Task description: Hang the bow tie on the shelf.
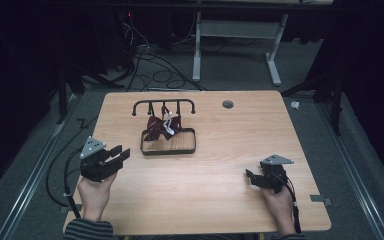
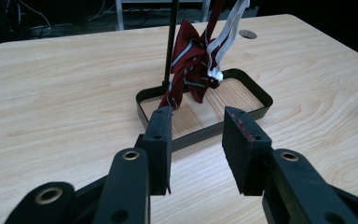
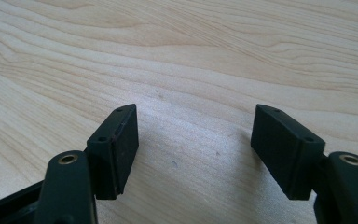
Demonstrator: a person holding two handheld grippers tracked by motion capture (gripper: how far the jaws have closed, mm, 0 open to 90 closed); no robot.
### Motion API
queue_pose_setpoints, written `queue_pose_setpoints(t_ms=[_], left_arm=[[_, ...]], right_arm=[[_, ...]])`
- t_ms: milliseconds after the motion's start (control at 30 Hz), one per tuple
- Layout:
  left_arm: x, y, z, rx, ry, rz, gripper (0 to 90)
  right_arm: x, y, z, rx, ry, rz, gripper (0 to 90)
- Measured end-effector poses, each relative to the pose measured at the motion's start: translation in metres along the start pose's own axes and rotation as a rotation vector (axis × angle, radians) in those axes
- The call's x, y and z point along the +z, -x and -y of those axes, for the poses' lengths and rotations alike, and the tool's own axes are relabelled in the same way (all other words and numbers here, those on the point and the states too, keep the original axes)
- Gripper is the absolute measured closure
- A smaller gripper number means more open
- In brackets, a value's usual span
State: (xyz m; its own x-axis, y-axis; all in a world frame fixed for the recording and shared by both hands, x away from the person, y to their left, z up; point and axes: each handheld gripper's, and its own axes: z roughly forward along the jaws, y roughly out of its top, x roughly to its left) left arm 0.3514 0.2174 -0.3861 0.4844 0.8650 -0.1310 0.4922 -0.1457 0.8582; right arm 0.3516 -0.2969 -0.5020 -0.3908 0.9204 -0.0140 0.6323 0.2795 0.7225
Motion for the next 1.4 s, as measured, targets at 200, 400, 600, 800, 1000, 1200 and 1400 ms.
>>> queue_pose_setpoints(t_ms=[200,400,600,800,1000,1200,1400], left_arm=[[-0.002,-0.001,0.007,-0.008,-0.011,0.001,63.1],[-0.002,-0.001,0.012,-0.018,-0.015,0.005,62.9],[-0.001,-0.001,0.017,-0.025,-0.019,0.009,62.0],[0.0,-0.002,0.023,-0.038,-0.021,0.016,61.4],[0.001,-0.004,0.029,-0.054,-0.031,0.021,60.6],[0.003,-0.002,0.034,-0.055,-0.03,0.014,58.9],[0.01,0.003,0.041,-0.033,-0.054,0.007,58.0]], right_arm=[[0.0,0.0,0.0,0.0,0.0,0.001,33.5],[0.0,0.0,0.0,0.0,0.0,0.001,33.5],[0.0,0.0,0.0,0.0,0.0,0.001,33.5],[0.0,0.0,0.0,0.001,0.0,0.001,33.5],[0.0,0.0,0.0,0.001,0.0,0.001,33.5],[0.0,0.0,0.0,0.0,0.0,0.001,33.5],[0.0,0.0,0.0,0.0,0.0,0.001,33.5]])
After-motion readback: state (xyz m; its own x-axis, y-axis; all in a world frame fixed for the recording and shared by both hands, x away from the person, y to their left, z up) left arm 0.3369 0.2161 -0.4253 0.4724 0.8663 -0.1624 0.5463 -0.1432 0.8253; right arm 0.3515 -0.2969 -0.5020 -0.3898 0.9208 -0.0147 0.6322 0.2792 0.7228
